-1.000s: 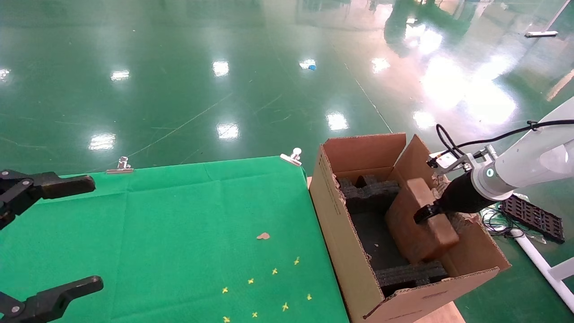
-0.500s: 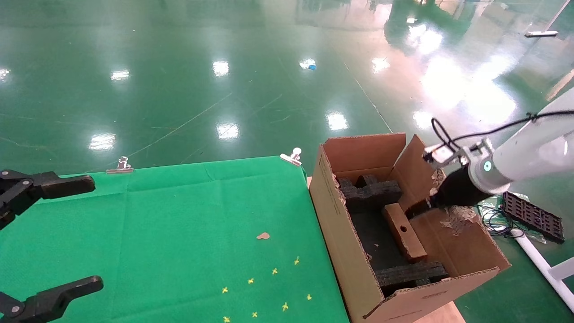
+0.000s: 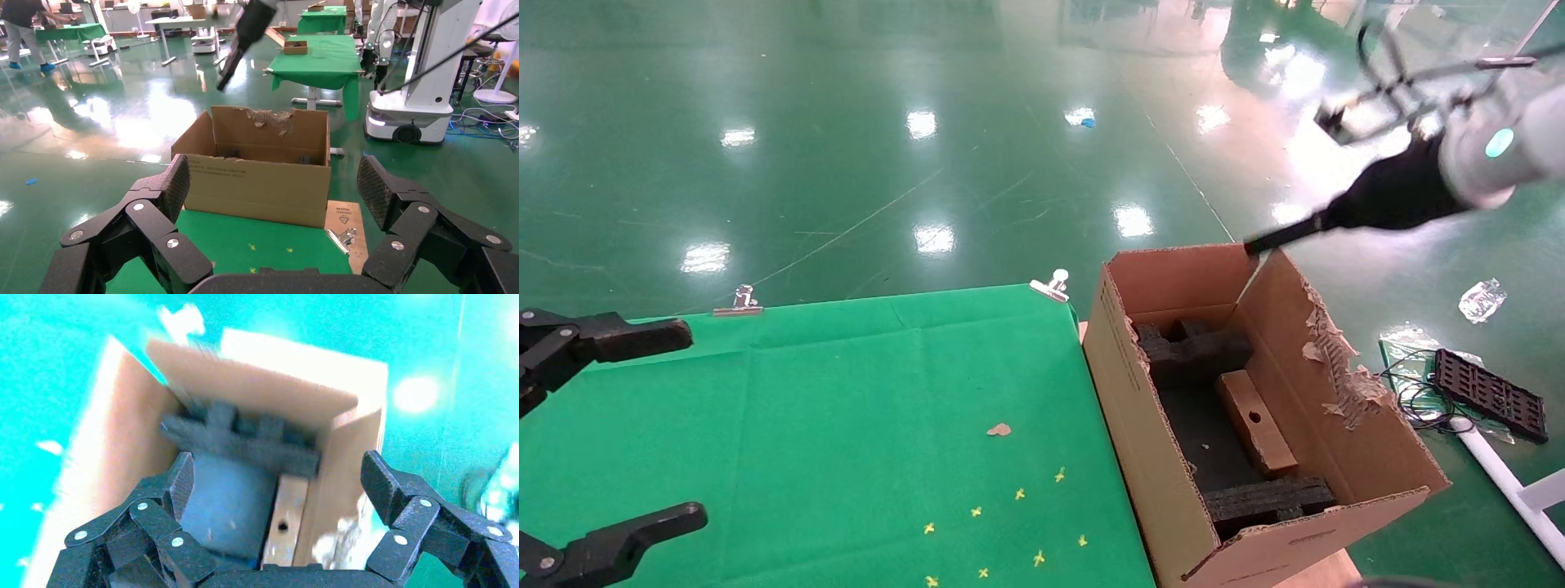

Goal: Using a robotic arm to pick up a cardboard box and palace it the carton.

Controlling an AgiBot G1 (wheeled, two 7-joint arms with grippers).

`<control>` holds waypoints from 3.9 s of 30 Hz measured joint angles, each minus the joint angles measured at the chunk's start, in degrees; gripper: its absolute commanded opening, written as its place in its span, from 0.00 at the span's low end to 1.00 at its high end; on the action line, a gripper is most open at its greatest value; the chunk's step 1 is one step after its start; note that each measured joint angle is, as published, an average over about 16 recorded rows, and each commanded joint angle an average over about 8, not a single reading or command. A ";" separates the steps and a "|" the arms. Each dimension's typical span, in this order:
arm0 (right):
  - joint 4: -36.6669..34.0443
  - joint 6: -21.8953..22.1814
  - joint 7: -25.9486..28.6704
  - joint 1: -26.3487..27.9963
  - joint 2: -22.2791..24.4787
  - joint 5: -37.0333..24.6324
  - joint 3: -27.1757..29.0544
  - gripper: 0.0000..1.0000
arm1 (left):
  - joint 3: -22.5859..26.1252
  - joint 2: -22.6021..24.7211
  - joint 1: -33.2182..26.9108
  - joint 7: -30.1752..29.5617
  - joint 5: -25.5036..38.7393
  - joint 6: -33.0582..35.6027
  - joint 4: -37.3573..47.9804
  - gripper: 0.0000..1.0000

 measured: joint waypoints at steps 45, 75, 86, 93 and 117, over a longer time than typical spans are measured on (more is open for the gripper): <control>38.64 -6.45 -16.04 -30.70 8.37 16.30 40.93 1.00 | 0.13 -0.04 -0.04 0.08 -0.08 -0.03 0.07 1.00; 67.81 -13.33 -23.88 -60.96 13.40 28.67 74.19 1.00 | 0.20 -0.08 -0.05 0.12 -0.14 -0.07 0.08 1.00; 69.32 -13.72 -24.25 -62.59 13.70 29.41 75.95 1.00 | 0.21 -0.08 -0.04 0.13 -0.15 -0.09 0.09 1.00; 68.70 -13.56 -24.13 -61.89 13.60 29.12 75.22 1.00 | 0.21 -0.08 -0.05 0.13 -0.15 -0.09 0.09 1.00; 68.01 -13.36 -23.99 -61.10 13.47 28.73 74.39 1.00 | 0.21 -0.08 -0.05 0.13 -0.15 -0.08 0.09 1.00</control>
